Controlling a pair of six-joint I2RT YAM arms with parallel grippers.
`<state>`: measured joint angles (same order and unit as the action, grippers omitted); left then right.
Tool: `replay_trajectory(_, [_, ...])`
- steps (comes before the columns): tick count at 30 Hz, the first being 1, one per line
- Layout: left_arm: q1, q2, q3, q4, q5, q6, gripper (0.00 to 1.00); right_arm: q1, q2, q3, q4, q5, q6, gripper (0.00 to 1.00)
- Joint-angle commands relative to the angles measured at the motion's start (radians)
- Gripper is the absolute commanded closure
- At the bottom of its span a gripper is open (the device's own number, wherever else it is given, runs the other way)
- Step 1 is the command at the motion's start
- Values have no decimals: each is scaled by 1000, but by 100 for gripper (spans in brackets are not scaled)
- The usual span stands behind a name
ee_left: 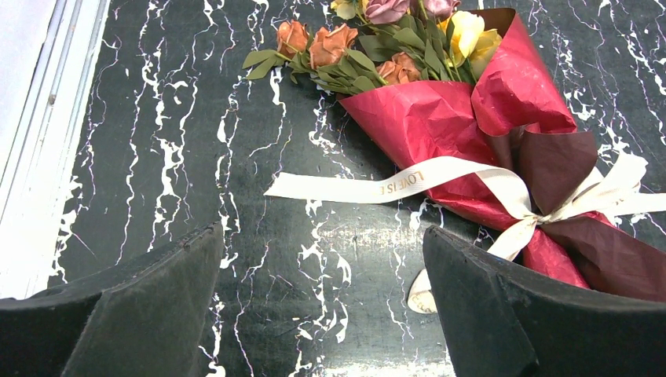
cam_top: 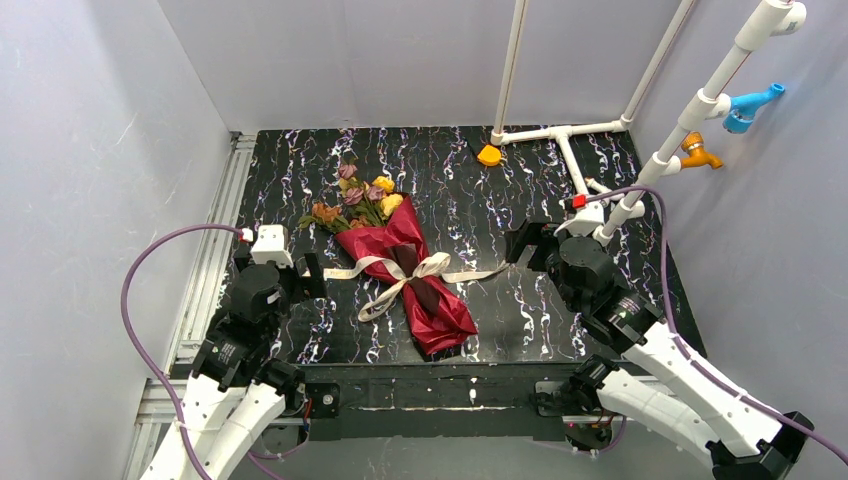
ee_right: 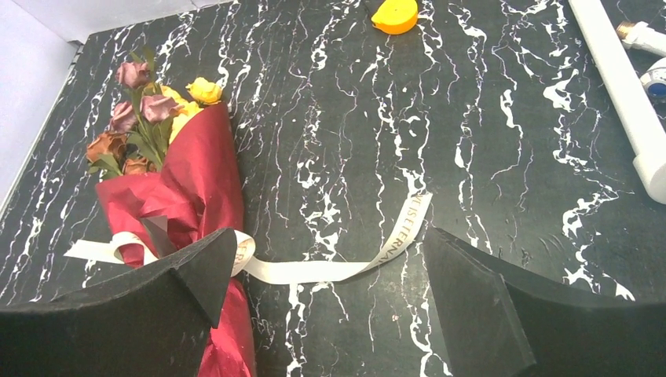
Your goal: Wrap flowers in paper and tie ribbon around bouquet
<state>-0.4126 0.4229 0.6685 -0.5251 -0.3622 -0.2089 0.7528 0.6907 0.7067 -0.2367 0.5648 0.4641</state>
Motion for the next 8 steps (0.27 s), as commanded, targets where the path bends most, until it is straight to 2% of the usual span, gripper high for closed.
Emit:
replay_trajectory(1, [2, -4, 15, -4, -28, 2, 2, 0, -1, 46, 67, 7, -18, 2])
replay_trajectory(8, [2, -9, 7, 9, -23, 5, 2, 1, 40, 69, 93, -42, -86, 2])
